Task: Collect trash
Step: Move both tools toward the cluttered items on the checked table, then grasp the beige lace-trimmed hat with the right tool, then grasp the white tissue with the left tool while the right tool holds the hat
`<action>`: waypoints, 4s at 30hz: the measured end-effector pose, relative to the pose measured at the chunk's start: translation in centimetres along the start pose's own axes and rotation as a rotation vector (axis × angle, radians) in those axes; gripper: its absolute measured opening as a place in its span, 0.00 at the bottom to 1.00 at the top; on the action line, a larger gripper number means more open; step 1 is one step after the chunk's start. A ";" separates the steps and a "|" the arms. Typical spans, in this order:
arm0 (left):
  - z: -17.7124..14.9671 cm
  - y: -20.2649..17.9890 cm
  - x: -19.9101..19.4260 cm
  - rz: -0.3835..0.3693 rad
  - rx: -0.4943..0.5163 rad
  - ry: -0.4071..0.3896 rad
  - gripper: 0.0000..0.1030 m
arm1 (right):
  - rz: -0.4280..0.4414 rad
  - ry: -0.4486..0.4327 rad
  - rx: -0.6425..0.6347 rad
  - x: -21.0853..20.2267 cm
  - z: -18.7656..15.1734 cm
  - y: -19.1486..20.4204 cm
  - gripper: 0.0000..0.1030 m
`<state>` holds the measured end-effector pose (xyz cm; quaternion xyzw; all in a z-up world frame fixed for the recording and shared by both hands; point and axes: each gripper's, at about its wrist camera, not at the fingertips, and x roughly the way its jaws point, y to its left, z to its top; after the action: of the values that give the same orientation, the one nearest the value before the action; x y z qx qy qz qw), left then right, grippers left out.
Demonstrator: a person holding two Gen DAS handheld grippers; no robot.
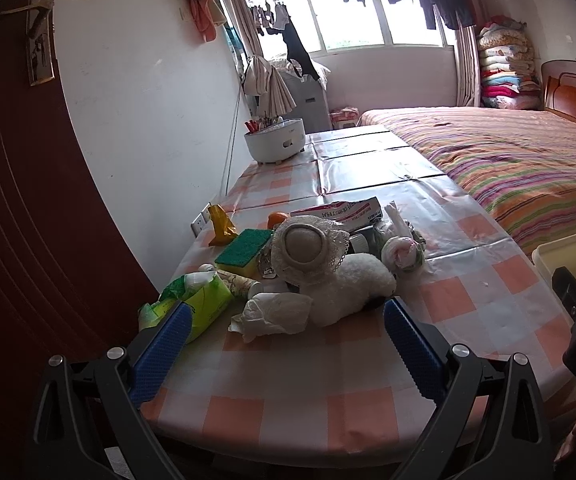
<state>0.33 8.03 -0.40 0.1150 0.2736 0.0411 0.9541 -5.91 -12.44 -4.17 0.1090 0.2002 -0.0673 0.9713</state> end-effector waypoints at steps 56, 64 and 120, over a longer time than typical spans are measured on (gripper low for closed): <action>-3.8 11.8 -0.2 0.038 -0.158 0.036 0.91 | 0.418 0.189 -0.452 9.7 4.3 19.4 0.92; -4.1 12.6 0.6 0.040 -0.174 0.058 0.91 | 0.365 0.271 -0.494 13.7 4.0 22.0 0.92; -0.4 1.9 15.1 -0.675 0.642 0.299 0.71 | 0.445 0.131 -0.002 4.4 4.6 4.0 0.42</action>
<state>12.85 12.11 -8.04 0.3010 0.4286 -0.3410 0.7807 0.57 -10.03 -1.05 0.1537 0.2337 0.1561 0.9473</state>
